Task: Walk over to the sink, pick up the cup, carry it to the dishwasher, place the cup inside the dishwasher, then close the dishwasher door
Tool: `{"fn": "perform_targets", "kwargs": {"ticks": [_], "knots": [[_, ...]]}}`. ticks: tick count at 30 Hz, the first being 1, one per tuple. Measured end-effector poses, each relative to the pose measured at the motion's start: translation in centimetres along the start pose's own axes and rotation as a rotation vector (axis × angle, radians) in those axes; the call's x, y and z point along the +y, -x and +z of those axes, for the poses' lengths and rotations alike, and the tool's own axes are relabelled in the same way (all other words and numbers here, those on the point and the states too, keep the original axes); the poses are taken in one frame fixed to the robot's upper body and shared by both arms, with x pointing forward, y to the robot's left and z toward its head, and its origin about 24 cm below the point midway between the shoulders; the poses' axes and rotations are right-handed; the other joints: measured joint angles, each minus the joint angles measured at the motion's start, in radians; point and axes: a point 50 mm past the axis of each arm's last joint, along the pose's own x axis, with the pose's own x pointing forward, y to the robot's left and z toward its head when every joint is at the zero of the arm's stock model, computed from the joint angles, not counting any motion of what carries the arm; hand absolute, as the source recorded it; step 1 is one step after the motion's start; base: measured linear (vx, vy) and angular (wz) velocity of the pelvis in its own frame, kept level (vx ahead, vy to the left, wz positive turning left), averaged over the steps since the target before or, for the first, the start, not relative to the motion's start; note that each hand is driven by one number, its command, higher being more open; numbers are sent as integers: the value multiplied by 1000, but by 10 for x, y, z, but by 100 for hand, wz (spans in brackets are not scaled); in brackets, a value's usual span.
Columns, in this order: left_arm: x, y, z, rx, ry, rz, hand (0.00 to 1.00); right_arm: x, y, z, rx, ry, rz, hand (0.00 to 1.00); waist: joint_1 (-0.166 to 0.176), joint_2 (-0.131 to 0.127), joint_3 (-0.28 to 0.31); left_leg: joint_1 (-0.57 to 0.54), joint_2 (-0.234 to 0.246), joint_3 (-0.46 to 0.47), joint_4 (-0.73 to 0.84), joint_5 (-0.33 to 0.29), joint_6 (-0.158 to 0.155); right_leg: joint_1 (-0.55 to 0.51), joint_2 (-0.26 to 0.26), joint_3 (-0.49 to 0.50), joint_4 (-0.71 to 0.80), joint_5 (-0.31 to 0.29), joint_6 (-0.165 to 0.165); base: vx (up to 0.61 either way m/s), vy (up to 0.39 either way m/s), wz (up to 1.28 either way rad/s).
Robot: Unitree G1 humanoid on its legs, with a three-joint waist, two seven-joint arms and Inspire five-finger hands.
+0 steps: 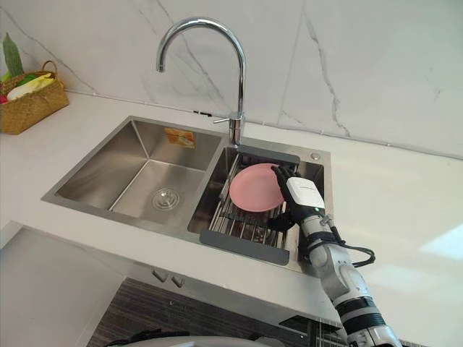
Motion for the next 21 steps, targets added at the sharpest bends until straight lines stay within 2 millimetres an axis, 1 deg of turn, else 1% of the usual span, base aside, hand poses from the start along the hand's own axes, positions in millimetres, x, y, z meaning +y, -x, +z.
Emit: {"fn": "perform_targets", "kwargs": {"ticks": [4, 11, 21], "knots": [[-1, 0, 1, -6, 0, -5, 100, 0, -4, -2, 17, 6, -47, 100, 7, 2, 2, -4, -1, -7, -2, 4, 0, 4, 2, -6, -15, 9, -1, -20, 7, 3], [-1, 1, 1, -15, 0, -11, 100, 2, -6, -5, 50, -8, -105, 100, 8, 4, 3, -3, -4, -17, -17, 17, 4, 3, 3, -19, -18, 9, -1, -13, 10, 4], [-2, 1, 1, -16, 1, -13, 100, 3, -6, -6, 66, -23, -132, 100, 8, 8, 6, -2, -6, -26, -29, 24, 6, 2, 3, -26, -20, 9, -1, -5, 5, 1]]}}
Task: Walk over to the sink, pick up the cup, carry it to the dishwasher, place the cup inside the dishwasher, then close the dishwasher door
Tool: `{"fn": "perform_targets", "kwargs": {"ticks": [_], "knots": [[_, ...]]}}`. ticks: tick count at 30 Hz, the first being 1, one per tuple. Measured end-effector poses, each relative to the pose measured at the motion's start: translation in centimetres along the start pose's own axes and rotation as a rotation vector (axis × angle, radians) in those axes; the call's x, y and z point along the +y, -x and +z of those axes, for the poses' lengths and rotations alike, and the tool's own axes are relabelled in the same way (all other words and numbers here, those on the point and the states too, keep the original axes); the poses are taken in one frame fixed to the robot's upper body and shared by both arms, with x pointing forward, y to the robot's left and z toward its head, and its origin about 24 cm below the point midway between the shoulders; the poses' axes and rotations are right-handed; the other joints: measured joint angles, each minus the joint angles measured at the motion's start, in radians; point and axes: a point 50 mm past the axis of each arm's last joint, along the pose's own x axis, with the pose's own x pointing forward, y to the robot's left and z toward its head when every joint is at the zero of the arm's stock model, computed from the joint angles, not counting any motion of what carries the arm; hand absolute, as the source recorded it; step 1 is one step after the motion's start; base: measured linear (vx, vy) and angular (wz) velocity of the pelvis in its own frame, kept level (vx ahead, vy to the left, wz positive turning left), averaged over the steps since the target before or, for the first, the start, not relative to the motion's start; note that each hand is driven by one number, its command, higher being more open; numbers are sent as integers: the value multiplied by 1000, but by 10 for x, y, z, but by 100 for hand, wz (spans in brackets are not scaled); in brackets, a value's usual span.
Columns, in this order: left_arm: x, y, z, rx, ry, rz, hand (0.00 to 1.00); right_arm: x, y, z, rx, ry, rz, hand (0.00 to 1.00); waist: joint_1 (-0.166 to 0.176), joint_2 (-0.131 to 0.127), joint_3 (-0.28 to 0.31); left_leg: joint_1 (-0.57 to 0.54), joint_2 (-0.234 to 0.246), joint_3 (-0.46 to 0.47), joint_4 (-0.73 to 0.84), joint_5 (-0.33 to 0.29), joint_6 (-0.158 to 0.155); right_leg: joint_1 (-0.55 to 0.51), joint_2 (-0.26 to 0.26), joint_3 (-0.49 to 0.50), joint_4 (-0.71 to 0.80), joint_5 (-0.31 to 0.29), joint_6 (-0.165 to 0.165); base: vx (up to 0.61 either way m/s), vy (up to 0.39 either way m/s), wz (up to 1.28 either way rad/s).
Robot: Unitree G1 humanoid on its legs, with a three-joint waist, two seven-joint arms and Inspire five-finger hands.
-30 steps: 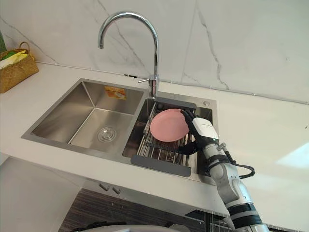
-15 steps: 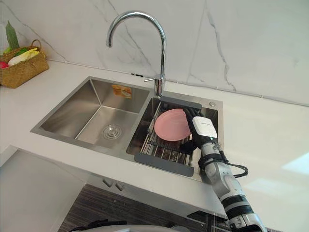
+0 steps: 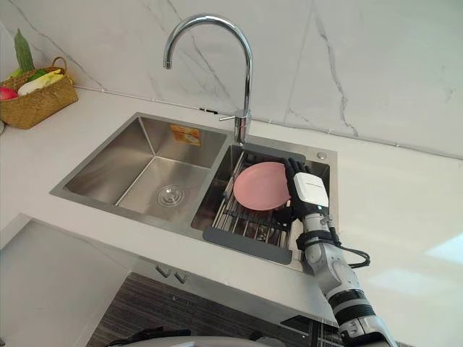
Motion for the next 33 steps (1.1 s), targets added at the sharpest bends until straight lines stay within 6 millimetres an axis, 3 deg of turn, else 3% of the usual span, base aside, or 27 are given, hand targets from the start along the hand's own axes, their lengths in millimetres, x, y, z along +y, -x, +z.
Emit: {"fn": "perform_targets", "kwargs": {"ticks": [3, 4, 17, 23, 33], "knots": [[0, 0, 0, -1, 0, -1, 100, 0, -1, 1, -2, 1, -6, 100, 0, 1, 1, 0, 0, -1, 0, 0, 0, 0, 0, -1, 0, 0, 0, 0, 0, 0], [0, 0, 0, -1, 0, -1, 100, 0, -1, 1, -2, 2, -9, 0, 0, 1, 1, -1, 0, -3, -1, 1, 0, 0, 0, -3, 0, 0, 0, 0, 0, 0], [-1, 0, 2, -18, 20, -18, 100, 0, -11, 15, -98, 124, -52, 0, 19, 2, 8, -10, -1, -21, -2, 5, -1, -2, -1, -24, 0, -1, 1, -2, 18, 4], [-2, 0, 2, -23, 20, -22, 100, -10, -20, 21, -182, 228, -80, 0, 22, 1, 9, -11, -2, -27, -6, 9, -1, -1, -2, -30, 0, -1, 1, -7, 16, 3], [-1, 0, 3, -27, 19, -22, 100, -11, -22, 24, -200, 229, -84, 0, 23, -3, 12, -11, -3, -26, -9, 9, -1, -4, -2, -28, 0, -1, 1, 0, 0, 0]]}}
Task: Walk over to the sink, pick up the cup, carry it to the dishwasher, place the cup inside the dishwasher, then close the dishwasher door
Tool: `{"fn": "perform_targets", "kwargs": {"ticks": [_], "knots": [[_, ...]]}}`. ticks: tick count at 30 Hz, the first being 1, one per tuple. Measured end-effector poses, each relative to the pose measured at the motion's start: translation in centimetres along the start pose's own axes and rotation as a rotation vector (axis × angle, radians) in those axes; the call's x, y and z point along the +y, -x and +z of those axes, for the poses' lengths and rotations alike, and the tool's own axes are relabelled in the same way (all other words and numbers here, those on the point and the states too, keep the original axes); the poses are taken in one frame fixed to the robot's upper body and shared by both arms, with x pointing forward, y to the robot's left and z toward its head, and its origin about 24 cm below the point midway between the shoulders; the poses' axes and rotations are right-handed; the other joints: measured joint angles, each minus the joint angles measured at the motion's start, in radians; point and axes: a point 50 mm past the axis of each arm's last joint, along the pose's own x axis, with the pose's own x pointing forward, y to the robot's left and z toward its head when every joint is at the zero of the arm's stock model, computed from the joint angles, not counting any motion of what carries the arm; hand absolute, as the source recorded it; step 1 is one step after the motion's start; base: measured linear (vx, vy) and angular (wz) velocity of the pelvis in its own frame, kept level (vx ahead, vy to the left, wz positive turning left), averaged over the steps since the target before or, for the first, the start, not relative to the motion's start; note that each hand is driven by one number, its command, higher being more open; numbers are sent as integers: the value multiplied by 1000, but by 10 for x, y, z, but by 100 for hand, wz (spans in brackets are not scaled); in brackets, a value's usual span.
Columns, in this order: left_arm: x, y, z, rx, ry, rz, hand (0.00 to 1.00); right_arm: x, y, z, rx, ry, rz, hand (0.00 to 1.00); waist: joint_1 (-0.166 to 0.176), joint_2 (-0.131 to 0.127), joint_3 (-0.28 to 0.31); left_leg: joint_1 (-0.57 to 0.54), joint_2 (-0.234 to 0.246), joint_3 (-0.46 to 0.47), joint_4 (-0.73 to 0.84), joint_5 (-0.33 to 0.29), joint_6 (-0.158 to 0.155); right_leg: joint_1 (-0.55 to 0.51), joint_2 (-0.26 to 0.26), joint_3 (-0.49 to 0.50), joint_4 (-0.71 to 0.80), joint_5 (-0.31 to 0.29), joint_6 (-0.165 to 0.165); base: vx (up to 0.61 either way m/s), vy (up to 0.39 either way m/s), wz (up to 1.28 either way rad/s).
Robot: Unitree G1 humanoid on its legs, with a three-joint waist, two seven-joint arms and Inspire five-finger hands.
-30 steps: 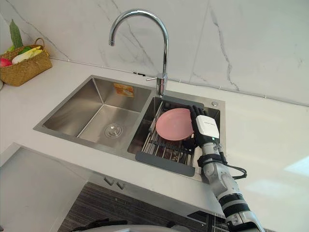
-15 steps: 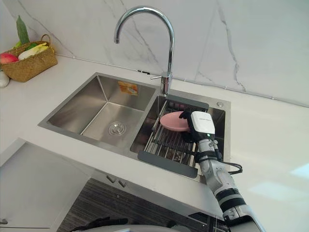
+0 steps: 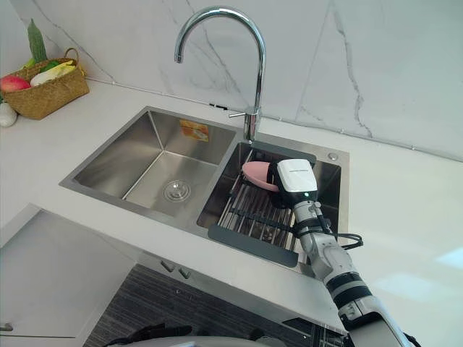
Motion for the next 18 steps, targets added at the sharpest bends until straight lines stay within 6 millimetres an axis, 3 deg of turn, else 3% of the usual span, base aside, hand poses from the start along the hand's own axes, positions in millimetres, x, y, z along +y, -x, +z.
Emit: {"fn": "perform_targets", "kwargs": {"ticks": [8, 12, 18], "knots": [[1, 0, -1, -2, 9, -1, 100, -15, -1, 0, -78, -15, -35, 0, -8, -2, 1, 0, 0, 10, -2, 0, 0, -4, 1, 16, 4, 0, 0, 0, 0, -3], [2, 1, -4, -5, 21, 1, 100, -39, -4, 8, -124, -136, -148, 0, -25, -2, 1, 1, 0, 15, -2, 0, 0, -10, 1, 27, 4, 0, 0, 2, 13, -8], [2, 1, -5, -4, 21, 3, 100, -79, 5, -4, -58, -490, -353, 0, -27, -2, 1, 11, 2, 34, -1, -3, -3, -6, 3, 46, 4, 1, 0, -7, 15, -8]]}}
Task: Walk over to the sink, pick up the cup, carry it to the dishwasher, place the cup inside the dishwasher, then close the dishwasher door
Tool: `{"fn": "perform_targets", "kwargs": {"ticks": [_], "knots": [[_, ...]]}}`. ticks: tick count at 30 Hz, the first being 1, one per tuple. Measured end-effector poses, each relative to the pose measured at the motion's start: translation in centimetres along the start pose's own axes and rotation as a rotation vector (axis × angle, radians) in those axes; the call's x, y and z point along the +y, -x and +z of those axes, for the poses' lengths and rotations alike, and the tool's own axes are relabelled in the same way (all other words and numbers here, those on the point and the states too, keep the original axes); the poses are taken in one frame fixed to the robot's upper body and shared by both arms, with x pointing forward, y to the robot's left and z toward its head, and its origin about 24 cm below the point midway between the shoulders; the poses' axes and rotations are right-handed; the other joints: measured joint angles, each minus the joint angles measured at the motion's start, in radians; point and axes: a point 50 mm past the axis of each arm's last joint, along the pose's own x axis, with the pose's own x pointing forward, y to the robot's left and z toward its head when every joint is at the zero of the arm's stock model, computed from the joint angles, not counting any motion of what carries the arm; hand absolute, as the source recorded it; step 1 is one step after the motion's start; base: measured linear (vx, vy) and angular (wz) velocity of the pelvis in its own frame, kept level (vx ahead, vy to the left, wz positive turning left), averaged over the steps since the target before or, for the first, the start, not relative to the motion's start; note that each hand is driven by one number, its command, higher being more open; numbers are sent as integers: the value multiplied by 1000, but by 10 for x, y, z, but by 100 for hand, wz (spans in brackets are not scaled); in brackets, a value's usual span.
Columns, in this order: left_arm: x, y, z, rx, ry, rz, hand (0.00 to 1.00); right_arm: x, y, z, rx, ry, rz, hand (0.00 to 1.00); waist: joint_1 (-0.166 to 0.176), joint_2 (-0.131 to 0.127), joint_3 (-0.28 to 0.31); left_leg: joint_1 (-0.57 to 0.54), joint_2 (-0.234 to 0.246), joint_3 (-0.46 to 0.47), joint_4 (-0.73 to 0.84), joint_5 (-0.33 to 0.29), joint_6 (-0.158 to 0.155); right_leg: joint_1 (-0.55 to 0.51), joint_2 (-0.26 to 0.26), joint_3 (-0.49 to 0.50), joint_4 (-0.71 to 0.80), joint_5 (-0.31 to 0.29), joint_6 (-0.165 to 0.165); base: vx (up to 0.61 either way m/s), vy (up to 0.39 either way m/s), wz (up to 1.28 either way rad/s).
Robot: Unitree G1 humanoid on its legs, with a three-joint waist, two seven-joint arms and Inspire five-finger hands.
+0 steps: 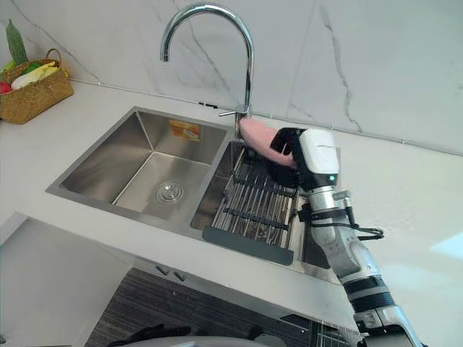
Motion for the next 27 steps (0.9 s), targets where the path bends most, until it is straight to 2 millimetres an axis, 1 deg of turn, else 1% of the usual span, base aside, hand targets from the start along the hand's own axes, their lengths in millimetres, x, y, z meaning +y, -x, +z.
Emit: {"fn": "perform_targets", "kwargs": {"ticks": [2, 5, 6, 9, 11, 13, 14, 15, 16, 17, 18, 20, 21, 22, 23, 24, 25, 26, 27], "knots": [[0, 0, -1, 5, 1, 5, 100, -5, 1, 0, 40, -108, -43, 0, -5, 1, 0, 9, 3, 11, 2, -2, -2, 6, 2, 11, 0, 0, 0, -16, 6, -16], [1, 0, -4, 8, 3, 13, 100, -13, 6, 1, 65, -166, -87, 0, -19, 1, -1, 16, 7, 18, 4, -5, -4, 10, 6, 19, 0, 0, 0, -21, -1, -9], [1, 0, -4, 9, 3, 15, 100, -14, 7, 1, 66, -167, -95, 0, -21, 2, -1, 16, 8, 20, 5, -5, -4, 10, 7, 21, 0, 1, -1, -21, -1, -11], [1, 0, -5, 9, 8, 21, 100, -27, 14, 0, 75, -157, -149, 0, -24, 3, -2, 22, 13, 34, 10, -10, -8, 11, 12, 36, 0, 2, -3, -19, -1, -14], [1, 0, -7, 13, 24, 23, 100, -39, 18, 0, 75, -135, -193, 0, -25, 2, -3, 26, 16, 44, 12, -16, -9, 10, 16, 48, 0, 2, -3, -8, 2, -20], [2, 0, -10, 22, 57, 19, 100, -61, 22, -2, 74, -88, -290, 0, -25, 3, -3, 25, 23, 81, 22, -27, -11, -10, 20, 84, 17, -1, -7, 2, 19, -46], [2, 0, -10, 25, 58, 19, 100, -69, 25, -4, 82, -59, -332, 0, -29, 3, -3, 26, 25, 94, 26, -30, -10, -23, 20, 97, 36, -7, -12, 18, 28, -51], [2, 0, -10, 27, 52, 22, 100, -83, 30, -9, 106, -19, -395, 0, -38, 2, -3, 26, 27, 110, 31, -34, -9, -40, 20, 114, 64, -17, -13, 15, 19, -43], [3, 0, -10, 28, 50, 23, 100, -89, 33, -12, 124, 4, -429, 0, -41, 2, -3, 26, 28, 121, 35, -37, -8, -51, 19, 125, 79, -21, -13, 19, 32, -54], [3, 0, -10, 28, 38, 27, 100, -105, 42, -20, 175, 57, -507, 0, -54, 0, -1, 24, 30, 146, 46, -47, -7, -74, 19, 151, 109, -30, -11, 11, 29, -43], [3, -1, -10, 28, 31, 28, 100, -109, 45, -22, 188, 70, -524, 0, -56, 0, -1, 23, 30, 150, 47, -49, -6, -79, 18, 156, 114, -31, -11, 8, 45, -53], [4, -1, -7, 26, -2, 32, 100, -130, 64, -34, 274, 154, -631, 0, -81, -8, 11, 9, 30, 199, 69, -67, 0, -128, 17, 206, 155, -35, -8, -21, 44, -63], [4, -1, -4, 21, -6, 32, 100, -134, 67, -35, 288, 171, -656, 0, -87, -6, 20, 2, 31, 211, 81, -76, 1, -143, 17, 221, 162, -36, -6, -66, 46, -81], [4, -1, -1, 20, -18, 32, 100, -141, 74, -38, 313, 196, -704, 0, -101, -9, 32, -22, 34, 250, 105, -91, 7, -181, 12, 241, 176, -49, 3, -104, 73, -95], [3, -1, 2, 19, -21, 30, 100, -145, 84, -40, 346, 220, -746, 0, -110, -6, 37, -46, 40, 298, 121, -100, 11, -220, -27, 150, 201, -70, -10, -107, 89, -104], [2, -1, 4, 15, -22, 29, 100, -146, 89, -42, 365, 228, -759, 0, -109, -9, 43, -54, 43, 324, 131, -108, 13, -238, -46, 100, 217, -70, -11, -95, 101, -124], [3, -1, 10, 2, -25, 31, 100, -145, 98, -44, 397, 236, -772, 0, -108, -9, 57, -63, 55, 381, 155, -126, 15, -263, -89, 13, 252, -70, -12, -66, 54, -136], [3, -1, 15, 0, -29, 39, 100, -141, 103, -45, 420, 234, -770, 0, -109, -14, 66, -78, 68, 434, 179, -141, 19, -297, -134, -59, 325, -84, -26, -70, 30, -131], [3, 0, 19, -4, -35, 43, 100, -140, 106, -45, 430, 230, -772, 0, -114, -16, 74, -82, 75, 456, 194, -149, 18, -310, -157, -92, 376, -97, -32, -36, -19, -113]]}}
